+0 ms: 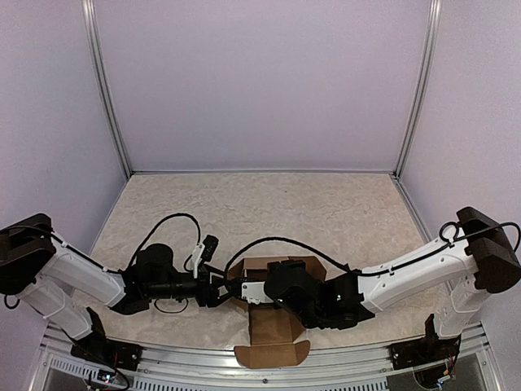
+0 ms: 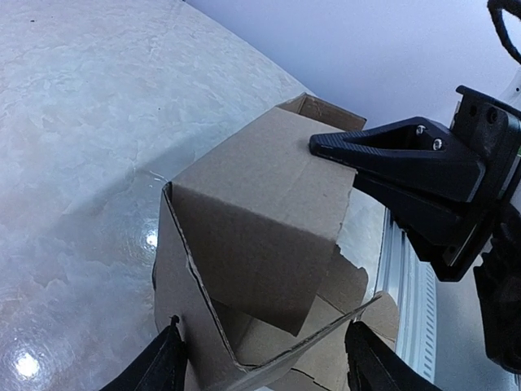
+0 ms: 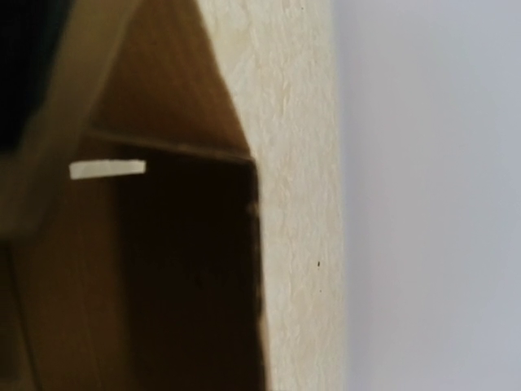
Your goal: Fold the paper box
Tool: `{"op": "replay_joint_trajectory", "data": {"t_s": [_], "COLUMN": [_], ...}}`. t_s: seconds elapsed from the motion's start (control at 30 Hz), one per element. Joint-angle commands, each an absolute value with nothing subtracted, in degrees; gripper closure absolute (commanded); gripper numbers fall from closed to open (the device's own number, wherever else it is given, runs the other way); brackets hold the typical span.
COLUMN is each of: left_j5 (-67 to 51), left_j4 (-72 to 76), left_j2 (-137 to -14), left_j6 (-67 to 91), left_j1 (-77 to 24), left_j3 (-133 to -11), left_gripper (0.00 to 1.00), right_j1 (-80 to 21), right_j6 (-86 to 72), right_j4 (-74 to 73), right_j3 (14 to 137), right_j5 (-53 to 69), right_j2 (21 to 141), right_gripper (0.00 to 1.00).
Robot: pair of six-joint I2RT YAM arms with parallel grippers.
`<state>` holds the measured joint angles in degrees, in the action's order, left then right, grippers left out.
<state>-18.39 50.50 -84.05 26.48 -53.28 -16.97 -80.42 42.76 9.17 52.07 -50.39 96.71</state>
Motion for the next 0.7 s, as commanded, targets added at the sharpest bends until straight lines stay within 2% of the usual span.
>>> {"op": "replay_joint_trajectory", "data": {"t_s": [0.0,0.67], "left_j5": [-15.9,2.1], "left_j4": [50.2,46.6], "left_j2": [-85.8,-86.4], "left_j6": [26.2,27.6], "left_j1": [-54.7,-60.9], "left_j3": [-18.5,-20.7], "left_gripper": [0.36,0.43], "right_j1": [-80.0,-80.0], "right_j6": [39.1,31.9], "right_j4": [5.7,0.4], "right_j3": [54.6,57.3], "right_j5": [-50.3,-50.3], "right_j2": [97.9,100.0], "right_gripper": [1.0,1.0]}}
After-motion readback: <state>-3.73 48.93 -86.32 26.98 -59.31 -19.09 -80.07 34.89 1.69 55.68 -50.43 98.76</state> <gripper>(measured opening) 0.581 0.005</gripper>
